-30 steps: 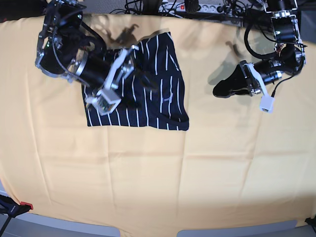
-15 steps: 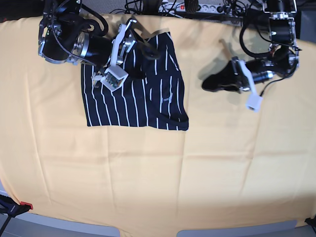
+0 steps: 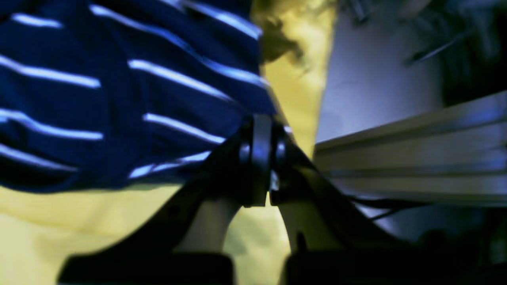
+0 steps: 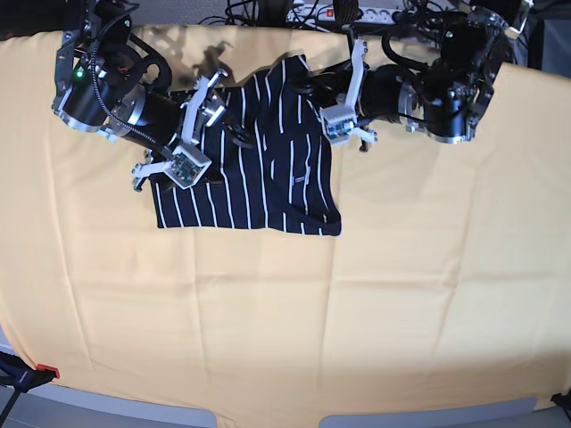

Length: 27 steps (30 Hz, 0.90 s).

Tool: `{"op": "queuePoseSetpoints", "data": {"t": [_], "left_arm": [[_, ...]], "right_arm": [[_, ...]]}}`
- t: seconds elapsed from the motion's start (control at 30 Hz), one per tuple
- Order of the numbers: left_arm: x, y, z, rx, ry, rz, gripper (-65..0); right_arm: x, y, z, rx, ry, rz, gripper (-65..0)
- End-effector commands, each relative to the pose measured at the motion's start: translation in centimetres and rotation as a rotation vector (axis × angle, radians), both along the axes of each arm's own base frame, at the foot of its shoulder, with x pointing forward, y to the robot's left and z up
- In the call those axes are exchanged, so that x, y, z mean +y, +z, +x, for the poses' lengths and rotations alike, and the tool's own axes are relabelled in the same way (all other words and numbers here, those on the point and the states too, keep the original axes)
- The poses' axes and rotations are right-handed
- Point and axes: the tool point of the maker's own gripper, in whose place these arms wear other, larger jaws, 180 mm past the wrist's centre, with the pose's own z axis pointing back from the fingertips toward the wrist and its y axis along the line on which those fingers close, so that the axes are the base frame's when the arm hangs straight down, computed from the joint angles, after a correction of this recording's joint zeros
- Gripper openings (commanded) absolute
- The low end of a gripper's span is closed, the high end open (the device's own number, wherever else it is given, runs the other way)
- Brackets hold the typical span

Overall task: Fold the T-shirt properly
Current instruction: 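Fold the right-held end over the strip toward the left gripper, then grasp opposite corners of the folded bundle with both grippers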

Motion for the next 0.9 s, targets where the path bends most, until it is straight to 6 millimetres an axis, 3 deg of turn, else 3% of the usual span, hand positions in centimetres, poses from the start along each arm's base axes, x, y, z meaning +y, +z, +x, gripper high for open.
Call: {"op": "queuePoseSetpoints", "data": {"t": [0.0,0.17,0.33,0.43,0.57,0.77,0.87], "left_arm": [[-0.1,0.9,0.4,-0.053,-0.010,-0.014,-65.0],[1.2,0.0,2.1,-0.180,0.015,0.060,-55.8],[2.9,-1.0,4.5,-0.329,0.046,0.138,-55.8],[3.6,-1.9,4.8,-0.314,0.059,0.154,-55.8],[3.6,-0.8,4.9,-0.372,0.033,0.180,-55.8],[7.5,0.4,8.8,-0.568,0.062,0.376,-55.8],[6.8,0.9,8.3,-0.553,0.044,0.325,-55.8]], "right_arm": [[-0.1,1.0,0.3,-0.043,0.009,0.006,-25.2],[-1.2,1.0,1.0,-0.088,-0.006,-0.045,-25.2],[-2.4,1.9,2.7,-0.165,-0.062,-0.086,-25.2],[-3.1,2.7,3.9,-0.211,-0.097,-0.098,-25.2],[-5.0,3.6,6.3,-0.285,-0.185,-0.130,-25.2],[-8.3,1.0,10.1,-0.217,-0.243,-0.171,-25.2],[-8.5,-0.1,11.4,-0.164,-0.213,-0.136,-25.2]]}}
